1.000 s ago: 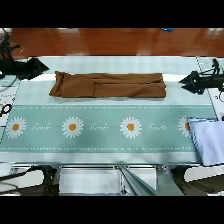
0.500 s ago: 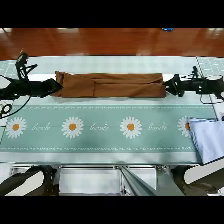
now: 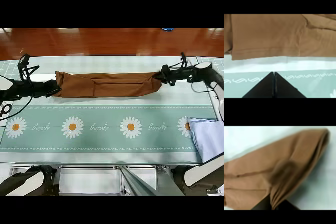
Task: Fold the shirts.
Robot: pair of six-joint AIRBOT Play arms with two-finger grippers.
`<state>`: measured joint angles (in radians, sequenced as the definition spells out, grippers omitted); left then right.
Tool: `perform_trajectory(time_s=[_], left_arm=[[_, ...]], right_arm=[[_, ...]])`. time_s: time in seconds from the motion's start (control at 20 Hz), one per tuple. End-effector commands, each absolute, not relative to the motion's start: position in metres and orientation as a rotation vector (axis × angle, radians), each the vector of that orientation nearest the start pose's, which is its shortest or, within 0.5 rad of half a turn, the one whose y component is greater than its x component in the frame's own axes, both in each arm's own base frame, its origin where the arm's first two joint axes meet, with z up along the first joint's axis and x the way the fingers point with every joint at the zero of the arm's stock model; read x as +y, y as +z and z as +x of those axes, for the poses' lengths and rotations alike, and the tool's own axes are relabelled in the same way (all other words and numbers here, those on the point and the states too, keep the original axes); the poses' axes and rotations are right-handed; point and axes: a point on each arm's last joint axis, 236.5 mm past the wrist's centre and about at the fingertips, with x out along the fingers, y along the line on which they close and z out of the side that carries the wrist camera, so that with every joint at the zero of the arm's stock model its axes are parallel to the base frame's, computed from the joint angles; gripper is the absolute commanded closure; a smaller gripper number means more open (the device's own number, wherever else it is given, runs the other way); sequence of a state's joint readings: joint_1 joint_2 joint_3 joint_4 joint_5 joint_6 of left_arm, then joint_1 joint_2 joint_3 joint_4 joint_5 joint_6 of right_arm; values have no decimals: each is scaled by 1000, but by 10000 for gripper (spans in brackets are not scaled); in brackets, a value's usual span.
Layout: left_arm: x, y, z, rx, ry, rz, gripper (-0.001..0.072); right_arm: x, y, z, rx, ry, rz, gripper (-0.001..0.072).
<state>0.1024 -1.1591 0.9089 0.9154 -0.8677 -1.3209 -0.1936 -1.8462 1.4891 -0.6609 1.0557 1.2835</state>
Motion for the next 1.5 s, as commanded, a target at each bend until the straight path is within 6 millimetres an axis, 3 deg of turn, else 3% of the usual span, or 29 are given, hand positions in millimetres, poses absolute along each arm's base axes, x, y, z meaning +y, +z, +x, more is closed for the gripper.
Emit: perform_trajectory(time_s=[0.0, 0.2, 0.45, 0.65, 0.85, 1.05, 1.15, 1.2, 1.3, 1.45], left_arm=[[-90, 39, 411, 926, -290, -568, 692], [-168, 44, 424, 932, -450, -508, 693], [-299, 33, 441, 1044, -657, -468, 694], [-408, 5, 407, 1236, -841, -419, 694], [-482, -29, 336, 1409, -1003, -301, 694], [-513, -51, 262, 1542, -1097, -196, 693], [-518, -49, 244, 1548, -1141, -153, 693], [-517, -47, 246, 1543, -1142, -153, 693], [-504, -34, 272, 1510, -1114, -190, 693], [-451, 13, 335, 1427, -1045, -280, 692]], right_arm=[[44, -1, 501, 1147, 334, 538, 684], [40, 79, 454, 1086, 334, 397, 684], [49, 133, 370, 1018, 319, 337, 684], [62, 154, 311, 969, 318, 345, 684], [68, 165, 283, 921, 313, 344, 683], [73, 171, 279, 902, 329, 358, 683], [73, 173, 282, 888, 328, 363, 683], [74, 173, 283, 887, 330, 367, 683], [82, 172, 287, 897, 365, 384, 683], [118, 169, 300, 903, 469, 415, 683]])
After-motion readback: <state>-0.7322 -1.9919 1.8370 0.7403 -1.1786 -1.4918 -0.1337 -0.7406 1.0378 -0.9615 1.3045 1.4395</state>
